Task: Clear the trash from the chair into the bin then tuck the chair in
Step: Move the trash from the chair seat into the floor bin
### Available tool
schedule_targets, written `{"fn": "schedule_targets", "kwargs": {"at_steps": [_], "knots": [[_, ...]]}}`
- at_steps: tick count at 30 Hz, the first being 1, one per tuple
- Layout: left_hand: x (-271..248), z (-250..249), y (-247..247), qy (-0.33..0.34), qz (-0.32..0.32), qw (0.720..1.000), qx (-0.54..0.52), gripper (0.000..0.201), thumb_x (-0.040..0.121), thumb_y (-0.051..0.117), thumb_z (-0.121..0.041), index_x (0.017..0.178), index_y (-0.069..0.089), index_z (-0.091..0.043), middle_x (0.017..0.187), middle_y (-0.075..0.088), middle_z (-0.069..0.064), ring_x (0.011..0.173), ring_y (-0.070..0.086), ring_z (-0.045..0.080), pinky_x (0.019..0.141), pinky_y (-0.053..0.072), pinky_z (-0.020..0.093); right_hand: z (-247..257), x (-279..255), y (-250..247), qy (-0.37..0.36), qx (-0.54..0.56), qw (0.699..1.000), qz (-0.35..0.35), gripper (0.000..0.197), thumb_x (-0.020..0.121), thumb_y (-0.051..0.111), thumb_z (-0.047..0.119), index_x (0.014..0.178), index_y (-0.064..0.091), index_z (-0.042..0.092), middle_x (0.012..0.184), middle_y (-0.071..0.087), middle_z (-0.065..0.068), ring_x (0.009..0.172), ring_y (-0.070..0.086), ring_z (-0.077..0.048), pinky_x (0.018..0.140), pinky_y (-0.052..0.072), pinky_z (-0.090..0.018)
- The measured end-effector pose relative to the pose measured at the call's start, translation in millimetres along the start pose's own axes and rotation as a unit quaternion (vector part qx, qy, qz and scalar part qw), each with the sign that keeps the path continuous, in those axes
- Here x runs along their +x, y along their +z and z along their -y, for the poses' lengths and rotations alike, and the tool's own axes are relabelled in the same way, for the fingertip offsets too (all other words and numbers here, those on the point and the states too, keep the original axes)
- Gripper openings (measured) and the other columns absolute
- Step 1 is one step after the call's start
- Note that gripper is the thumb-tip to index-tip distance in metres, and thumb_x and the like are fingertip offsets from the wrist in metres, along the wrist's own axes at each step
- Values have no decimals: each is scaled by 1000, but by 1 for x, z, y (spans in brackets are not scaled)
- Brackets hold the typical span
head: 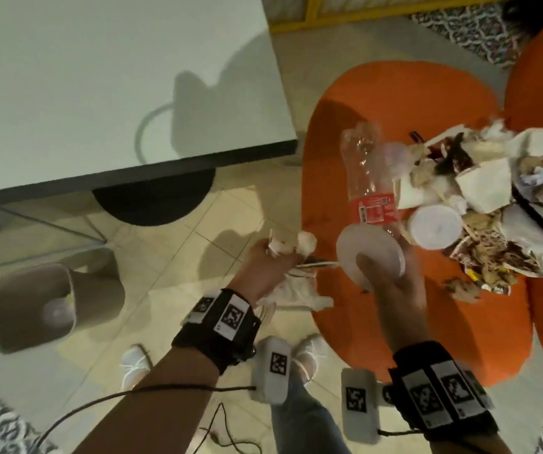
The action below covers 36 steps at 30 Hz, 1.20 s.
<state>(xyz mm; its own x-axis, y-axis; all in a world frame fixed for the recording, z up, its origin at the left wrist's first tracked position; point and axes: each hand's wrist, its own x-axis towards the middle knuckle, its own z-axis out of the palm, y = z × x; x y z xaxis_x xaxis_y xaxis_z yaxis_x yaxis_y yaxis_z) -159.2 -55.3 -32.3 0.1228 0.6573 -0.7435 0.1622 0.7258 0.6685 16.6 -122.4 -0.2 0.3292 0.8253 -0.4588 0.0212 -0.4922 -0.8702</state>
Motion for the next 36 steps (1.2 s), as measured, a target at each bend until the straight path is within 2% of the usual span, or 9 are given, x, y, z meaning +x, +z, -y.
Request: {"fn": "schedule_targets", "kwargs": {"at_steps": [7,11,14,16,20,24,27,32,36], "knots": [[-44,83,-231,-56,-128,985,-96,31,80,72,-14,104,62,2,82,68,6,68,66,14,51,49,18,-29,-86,158,37,6,991,129,50,76,73,20,123,57,26,114,66,-1,104,63,-25,79,54,-44],[-64,152,-364,-106,-218,962,-128,65,59,83,-43,110,61,-8,102,71,9,88,68,24,74,55,34,-66,-102,294,68,-111,967,219,54,73,76,39,121,53,27,107,64,-4,85,64,-22,54,52,-18],[-71,189,-443,-131,-259,947,-134,65,61,79,-41,110,64,-1,94,68,9,76,62,23,61,46,28,-82,-108,398,97,-154,950,253,50,78,74,22,122,52,27,105,62,-3,79,62,-13,47,45,-12],[-66,209,-479,-163,-271,943,-104,49,75,75,-33,107,61,1,92,64,11,69,59,22,53,44,23,-92,-108,458,132,-168,939,269,49,82,68,8,127,53,17,115,60,-7,89,58,-22,42,44,-14],[-35,244,-524,-211,-279,936,-34,69,67,75,-40,117,59,4,114,66,21,103,64,34,77,51,37,-114,-100,547,170,-237,917,272,48,82,66,8,128,54,11,109,56,-8,86,57,-24,45,44,-25],[-17,263,-540,-251,-260,932,1,49,79,71,-30,109,64,7,94,66,17,85,63,27,68,43,30,-132,-96,580,213,-285,895,267,47,83,67,14,127,54,8,109,55,-12,70,55,-20,42,45,-26],[-19,268,-537,-284,-253,925,6,60,79,70,-41,117,59,4,107,65,14,90,59,24,73,43,29,-141,-102,584,260,-290,877,281,49,82,70,18,126,53,3,107,52,-13,77,56,-25,44,52,-28],[29,272,-553,-246,-210,942,-91,89,65,67,-66,122,57,2,126,60,21,115,60,33,97,49,36,-158,-76,623,240,-251,892,288,37,81,74,22,107,57,2,74,57,-5,55,50,-13,44,45,-17],[35,260,-559,-188,-269,937,-117,61,88,60,-42,134,47,-5,133,55,10,123,52,29,96,39,26,-160,-67,633,207,-255,887,324,40,79,75,30,111,57,14,78,56,7,69,52,-6,67,44,-22]]}}
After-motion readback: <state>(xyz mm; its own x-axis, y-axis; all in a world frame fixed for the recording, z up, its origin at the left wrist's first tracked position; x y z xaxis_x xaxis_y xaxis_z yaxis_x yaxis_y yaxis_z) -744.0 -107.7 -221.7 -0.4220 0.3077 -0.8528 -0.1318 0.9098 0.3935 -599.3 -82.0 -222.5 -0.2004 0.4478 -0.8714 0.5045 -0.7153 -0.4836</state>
